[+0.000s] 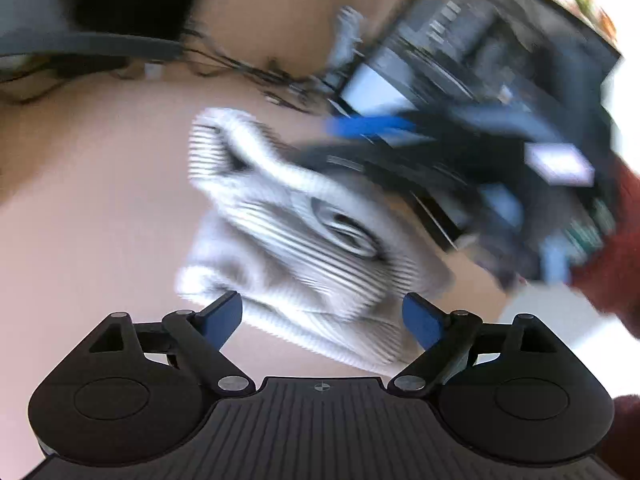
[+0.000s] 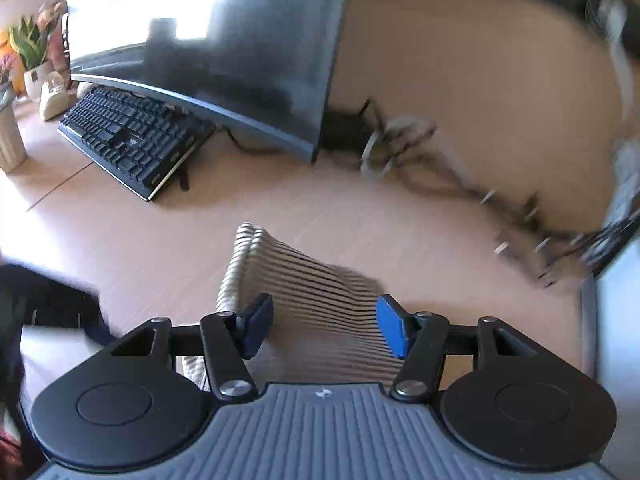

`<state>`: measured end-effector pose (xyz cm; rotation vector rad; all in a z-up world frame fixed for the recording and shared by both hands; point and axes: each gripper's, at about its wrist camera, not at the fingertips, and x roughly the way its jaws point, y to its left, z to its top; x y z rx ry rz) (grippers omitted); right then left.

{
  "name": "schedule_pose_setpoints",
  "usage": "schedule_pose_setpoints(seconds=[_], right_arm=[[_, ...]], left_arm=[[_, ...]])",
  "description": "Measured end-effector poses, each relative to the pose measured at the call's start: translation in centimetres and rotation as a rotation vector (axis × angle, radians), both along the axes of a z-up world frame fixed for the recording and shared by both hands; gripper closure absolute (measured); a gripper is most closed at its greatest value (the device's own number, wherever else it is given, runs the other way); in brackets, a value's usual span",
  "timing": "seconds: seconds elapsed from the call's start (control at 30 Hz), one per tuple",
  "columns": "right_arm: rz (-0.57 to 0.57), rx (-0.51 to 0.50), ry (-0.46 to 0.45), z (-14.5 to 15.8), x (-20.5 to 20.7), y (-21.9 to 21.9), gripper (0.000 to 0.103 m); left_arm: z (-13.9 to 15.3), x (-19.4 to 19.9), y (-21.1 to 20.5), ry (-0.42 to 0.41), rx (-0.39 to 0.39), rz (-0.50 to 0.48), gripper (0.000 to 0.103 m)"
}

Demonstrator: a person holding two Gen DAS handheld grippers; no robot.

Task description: Fold clothes

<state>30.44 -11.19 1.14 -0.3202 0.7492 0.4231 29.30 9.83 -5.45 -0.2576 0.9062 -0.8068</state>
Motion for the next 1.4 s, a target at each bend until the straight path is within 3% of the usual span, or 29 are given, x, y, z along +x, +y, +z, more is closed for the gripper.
schedule_pose_setpoints(seconds=[0.07, 0.13, 0.23, 0.37, 0.43, 0.47, 0.6, 0.63, 0.7, 0.83, 1.03, 1.07, 1.17, 1.23, 1.33, 1.37, 1.4], right_arm=[[-0.016, 0.018, -0.012, 0.1, -2.0, -0.2, 0.040], [-0.052, 0.034, 0.075, -2.2, -2.8, -0.2, 0.039], [-0.027, -0.065, 0.014, -5.2, -4.5, 0.8, 0.035], [-0.025, -0.105, -0.030, -3.0, -5.2, 0.9, 0.034], [-0.046, -0.138, -0.072, -2.0, -5.9, 0.3, 0.027], [-0.059, -0.133, -0.077, -1.6, -6.2, 0.0, 0.023], [-0.093, -0.096, -0.067, -0.4, -7.3, -0.9, 0.023], [-0.090, -0.100, -0.070, -0.3, -7.6, -0.7, 0.024], [-0.074, -0.115, -0.083, -0.2, -8.0, 0.0, 0.041], [-0.045, -0.142, -0.084, -0.2, -9.0, 1.5, 0.044], [-0.034, -0.210, -0.112, -2.5, -9.0, 4.2, 0.036], [-0.034, -0.231, -0.117, -3.2, -8.7, 4.7, 0.028], [-0.012, -0.326, -0.116, -5.6, -8.0, 5.8, 0.027], [-0.010, -0.296, -0.100, -5.5, -7.8, 5.2, 0.029], [-0.050, -0.169, -0.039, -3.8, -7.0, 3.0, 0.049], [-0.067, -0.130, -0.015, -3.2, -6.6, 2.1, 0.063], [-0.074, -0.110, 0.001, -2.9, -6.3, 1.5, 0.067]], left_arm=[[0.1, 0.8, 2.1, 0.027, -0.013, 0.088, 0.011], [0.1, 2.1, 2.8, 0.056, -0.029, 0.152, 0.010], [0.3, 3.9, 3.6, 0.087, -0.043, 0.231, 0.008], [0.7, 4.6, 3.7, 0.065, -0.003, 0.252, 0.008], [0.5, 4.8, 3.9, 0.068, 0.014, 0.269, 0.007], [0.4, 4.8, 4.2, 0.075, 0.016, 0.280, 0.007], [-0.7, 4.4, 4.9, 0.105, 0.026, 0.297, 0.006], [-1.0, 4.3, 5.0, 0.116, 0.025, 0.301, 0.006], [-1.4, 4.3, 5.2, 0.138, 0.019, 0.313, 0.006], [-1.3, 4.0, 6.0, 0.157, 0.012, 0.370, 0.005], [-1.2, 3.3, 6.6, 0.144, 0.019, 0.387, 0.002], [-1.3, 3.2, 6.6, 0.153, 0.018, 0.388, 0.002], [-1.6, 2.9, 6.5, 0.173, 0.005, 0.377, 0.002], [-1.7, 2.5, 6.3, 0.177, -0.016, 0.352, 0.002], [-1.9, 2.0, 5.9, 0.182, -0.048, 0.314, 0.002], [-2.0, 1.9, 5.7, 0.194, -0.094, 0.293, 0.002], [-2.2, 1.9, 5.5, 0.206, -0.142, 0.271, 0.002]])
